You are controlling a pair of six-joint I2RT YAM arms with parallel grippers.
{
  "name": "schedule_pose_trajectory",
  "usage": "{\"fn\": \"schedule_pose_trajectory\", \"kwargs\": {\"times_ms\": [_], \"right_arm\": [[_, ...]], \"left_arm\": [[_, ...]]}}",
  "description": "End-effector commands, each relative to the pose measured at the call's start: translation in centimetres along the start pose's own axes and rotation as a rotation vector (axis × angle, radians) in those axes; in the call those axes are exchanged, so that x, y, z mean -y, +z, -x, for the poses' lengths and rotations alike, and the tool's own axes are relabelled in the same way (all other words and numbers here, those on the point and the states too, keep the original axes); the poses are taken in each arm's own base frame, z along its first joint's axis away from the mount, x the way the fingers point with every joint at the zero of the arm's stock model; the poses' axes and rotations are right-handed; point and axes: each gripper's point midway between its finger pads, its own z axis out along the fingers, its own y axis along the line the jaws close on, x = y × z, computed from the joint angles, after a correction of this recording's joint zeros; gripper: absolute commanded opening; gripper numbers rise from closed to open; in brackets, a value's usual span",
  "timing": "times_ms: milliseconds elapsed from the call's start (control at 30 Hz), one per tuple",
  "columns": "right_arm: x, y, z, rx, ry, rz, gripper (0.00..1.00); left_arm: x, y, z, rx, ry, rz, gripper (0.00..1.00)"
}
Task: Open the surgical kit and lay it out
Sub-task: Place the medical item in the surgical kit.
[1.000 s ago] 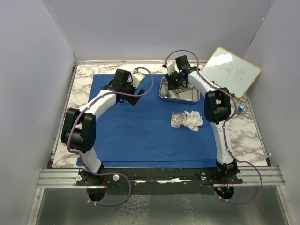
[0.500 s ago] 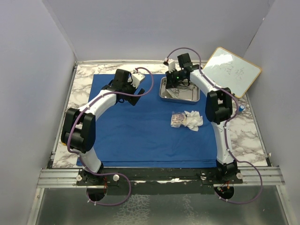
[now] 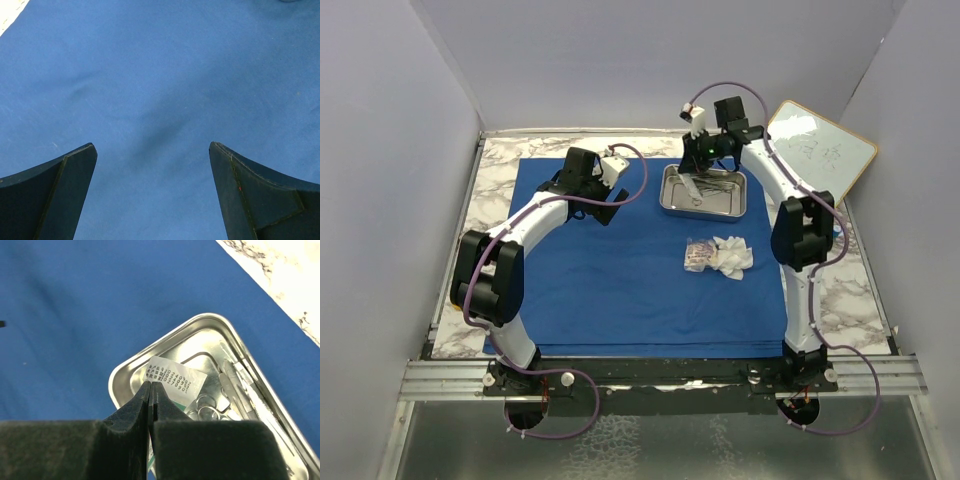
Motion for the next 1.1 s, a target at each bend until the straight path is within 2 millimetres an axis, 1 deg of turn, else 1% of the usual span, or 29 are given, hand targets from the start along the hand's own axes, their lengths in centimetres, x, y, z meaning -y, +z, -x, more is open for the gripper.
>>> {"fn": "schedule_pose_trajectory", "kwargs": {"times_ms": [0,67,133,167,267,367,500,633,733,800,867,967,1067], "right_arm": [[-3.1,-3.7,2.4,0.057,-0.029,0.053,0.01],[-3.9,-4.6,2.3,0.063,-0.036,0.056,0.01],[-4.8,-5.6,1.7,0.065,-0.040,0.058,0.01],[-5.2,-6.1,1.5,0.067,-0.043,0.055,0.01],[-6.4,-7.3,-0.1,0.057,-0.027,0.052,0.01],[-7.9,-8.2,-2.1,0.043,0.002,0.057,0.01],[-9.7,-8.4,-4.7,0.023,-0.002,0.030,0.01],[-11.2,-7.9,-7.3,0.007,0.018,-0.027,0.01],[-12.0,-7.2,-9.3,-0.028,0.037,-0.074,0.01],[-12.4,-7.0,-10.2,-0.043,0.048,-0.091,0.01],[-12.6,-7.1,-10.6,-0.043,0.054,-0.106,0.01],[-12.8,-7.5,-10.6,-0.016,0.051,-0.127,0.01],[-13.1,-7.5,-11.4,-0.020,0.066,-0.121,0.01]], "left_arm": [[-0.4,-0.7,1.2,0.029,0.004,0.024,0.99],[-0.8,-0.6,1.0,0.024,0.001,0.046,0.99],[-1.6,-1.6,1.7,0.043,0.007,0.095,0.99],[-2.1,-1.8,1.7,0.042,0.009,0.120,0.99],[-3.9,-2.4,1.9,0.042,0.010,0.202,0.99],[-5.6,-2.8,1.9,0.038,-0.009,0.251,0.99],[-7.2,-3.0,1.5,0.022,-0.061,0.282,0.99],[-7.8,-3.2,0.6,-0.002,-0.086,0.301,0.99],[-8.2,-3.6,0.0,0.005,-0.061,0.336,0.99],[-8.3,-3.8,-0.5,0.008,-0.057,0.354,0.99],[-8.2,-4.1,-0.9,0.006,-0.061,0.361,0.99],[-7.9,-4.2,-1.4,0.007,-0.071,0.359,0.99],[-7.5,-4.4,-1.6,0.017,-0.078,0.354,0.99]]}}
